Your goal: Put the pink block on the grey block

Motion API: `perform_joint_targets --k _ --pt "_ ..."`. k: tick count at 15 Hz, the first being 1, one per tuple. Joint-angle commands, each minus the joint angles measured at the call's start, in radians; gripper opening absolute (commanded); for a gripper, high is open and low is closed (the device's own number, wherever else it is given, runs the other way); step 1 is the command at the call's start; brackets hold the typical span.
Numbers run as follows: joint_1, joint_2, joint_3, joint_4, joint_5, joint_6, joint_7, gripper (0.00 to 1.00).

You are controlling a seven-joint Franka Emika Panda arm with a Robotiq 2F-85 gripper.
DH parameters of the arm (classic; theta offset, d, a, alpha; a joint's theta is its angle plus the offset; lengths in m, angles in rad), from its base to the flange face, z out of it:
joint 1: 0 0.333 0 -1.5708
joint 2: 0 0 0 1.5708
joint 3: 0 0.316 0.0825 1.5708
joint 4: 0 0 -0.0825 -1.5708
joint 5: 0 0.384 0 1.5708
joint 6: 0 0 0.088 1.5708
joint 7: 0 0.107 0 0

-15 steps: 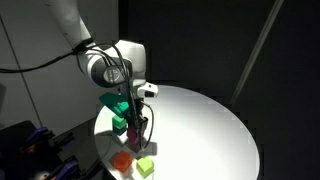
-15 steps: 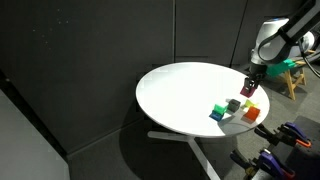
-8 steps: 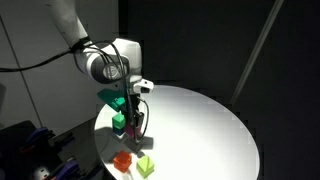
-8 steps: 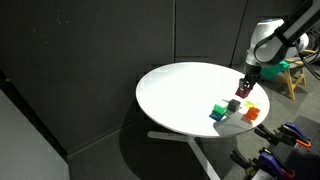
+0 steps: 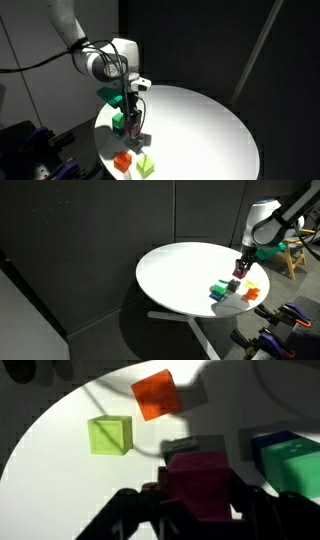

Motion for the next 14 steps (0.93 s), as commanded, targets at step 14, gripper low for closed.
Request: perform_joint_targets --k 14 --pt "0.035 0.086 -0.038 0.086 -0.088 -0.015 0.125 0.33"
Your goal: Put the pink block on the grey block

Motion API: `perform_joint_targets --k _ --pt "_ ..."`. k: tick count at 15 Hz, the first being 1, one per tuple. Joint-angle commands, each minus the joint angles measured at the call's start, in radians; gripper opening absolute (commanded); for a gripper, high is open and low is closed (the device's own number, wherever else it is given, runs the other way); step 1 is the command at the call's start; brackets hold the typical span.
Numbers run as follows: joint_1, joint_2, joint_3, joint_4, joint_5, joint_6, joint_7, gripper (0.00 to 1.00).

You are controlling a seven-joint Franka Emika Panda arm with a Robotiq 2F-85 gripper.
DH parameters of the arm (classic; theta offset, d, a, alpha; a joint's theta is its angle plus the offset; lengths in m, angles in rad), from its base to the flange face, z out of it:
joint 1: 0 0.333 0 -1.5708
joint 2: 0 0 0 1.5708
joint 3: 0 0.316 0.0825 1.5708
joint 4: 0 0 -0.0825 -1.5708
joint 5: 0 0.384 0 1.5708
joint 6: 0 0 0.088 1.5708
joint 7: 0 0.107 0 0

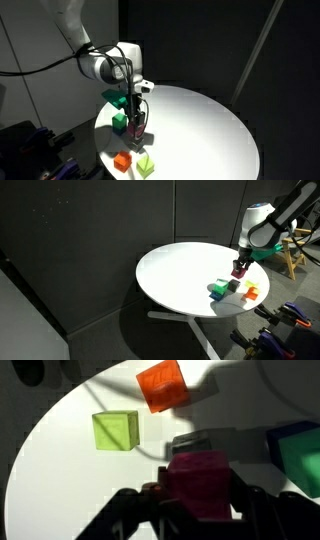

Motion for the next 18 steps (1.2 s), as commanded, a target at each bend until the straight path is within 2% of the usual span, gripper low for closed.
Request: perform_joint_targets --k 1,5,6,7,15,16,18 --pt "0.025 0.02 -0.026 0.029 -0.035 -0.014 0.047 0.33" --pt "0.032 0.029 -0.036 0.037 -0.032 -0.017 0.056 0.33" --pt "0.016 0.022 -0.019 0.019 0.003 -0.003 0.014 0.33" --pt "0.017 0.025 -0.02 0.02 0.003 -0.003 0.015 0.58" --pt "0.017 0.029 -0.02 0.019 0.003 -0.003 0.015 0.58" --pt "0.017 0.029 -0.02 0.019 0.003 -0.003 0.015 0.33" --pt "0.02 0.033 -0.026 0.028 -0.005 -0.005 0.022 0.33"
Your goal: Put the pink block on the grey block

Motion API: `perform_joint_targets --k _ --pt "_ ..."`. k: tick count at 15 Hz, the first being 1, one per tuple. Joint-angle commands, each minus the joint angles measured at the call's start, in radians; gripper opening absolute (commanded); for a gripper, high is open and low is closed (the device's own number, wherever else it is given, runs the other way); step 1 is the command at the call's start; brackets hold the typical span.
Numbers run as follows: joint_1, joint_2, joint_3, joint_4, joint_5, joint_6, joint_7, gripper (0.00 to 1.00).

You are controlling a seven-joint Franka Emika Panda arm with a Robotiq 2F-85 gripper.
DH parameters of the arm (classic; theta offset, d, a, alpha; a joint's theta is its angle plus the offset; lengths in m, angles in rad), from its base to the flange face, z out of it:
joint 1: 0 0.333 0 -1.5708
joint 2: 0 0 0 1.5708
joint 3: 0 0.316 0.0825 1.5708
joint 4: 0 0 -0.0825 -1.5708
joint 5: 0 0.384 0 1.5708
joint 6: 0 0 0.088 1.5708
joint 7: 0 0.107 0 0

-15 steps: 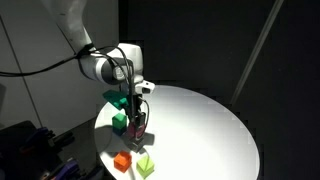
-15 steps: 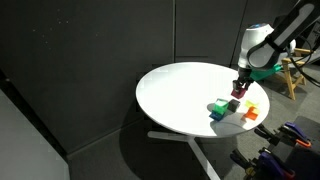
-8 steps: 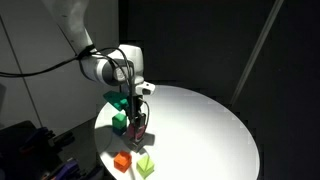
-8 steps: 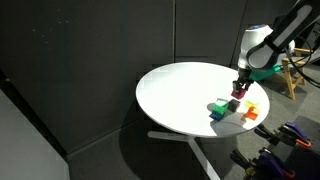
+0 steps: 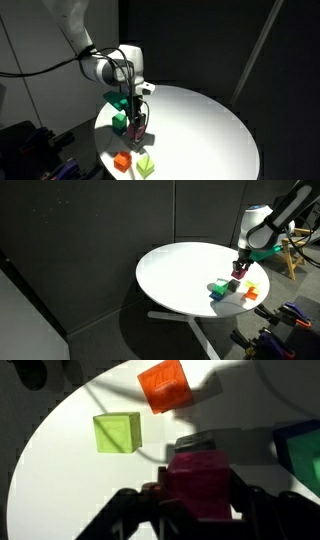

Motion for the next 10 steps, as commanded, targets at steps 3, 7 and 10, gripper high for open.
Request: perform_joint_targets --k 3,7,10 --pt "0.007 0.005 -0.012 0.018 -0.008 -0.008 0.009 0.33" --pt "0.012 0.013 -0.018 0.032 -0.019 -0.009 0.018 0.33" --pt "0.015 0.023 -0.021 0.04 -0.023 -0.008 0.02 0.33"
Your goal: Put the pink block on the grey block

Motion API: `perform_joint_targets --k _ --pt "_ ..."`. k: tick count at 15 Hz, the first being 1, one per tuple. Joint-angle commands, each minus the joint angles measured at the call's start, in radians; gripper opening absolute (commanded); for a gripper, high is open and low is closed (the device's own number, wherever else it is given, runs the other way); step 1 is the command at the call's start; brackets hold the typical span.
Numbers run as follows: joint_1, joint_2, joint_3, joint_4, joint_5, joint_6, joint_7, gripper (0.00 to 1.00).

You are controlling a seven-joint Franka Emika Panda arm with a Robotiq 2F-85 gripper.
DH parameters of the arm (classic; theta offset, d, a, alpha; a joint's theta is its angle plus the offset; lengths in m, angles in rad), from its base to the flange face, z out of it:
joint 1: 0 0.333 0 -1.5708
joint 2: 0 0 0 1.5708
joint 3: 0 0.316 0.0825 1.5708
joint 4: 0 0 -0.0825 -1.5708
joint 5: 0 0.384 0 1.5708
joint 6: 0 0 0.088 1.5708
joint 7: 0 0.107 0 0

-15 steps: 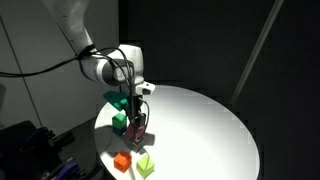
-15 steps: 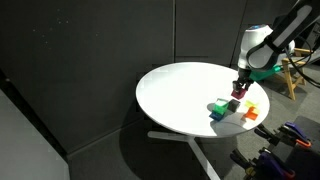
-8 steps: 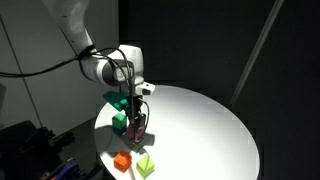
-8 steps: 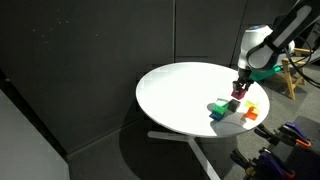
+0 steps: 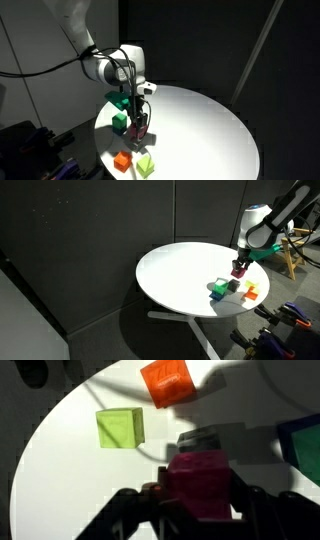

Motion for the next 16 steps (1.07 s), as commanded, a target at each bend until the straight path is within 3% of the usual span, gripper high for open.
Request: perform_joint_targets --k 1,16 --pt "0.016 0.017 -0.015 0.026 -0.023 -0.008 0.02 0.33" --pt "0.049 0.068 -0.032 0.046 -0.03 0.0 0.024 0.33"
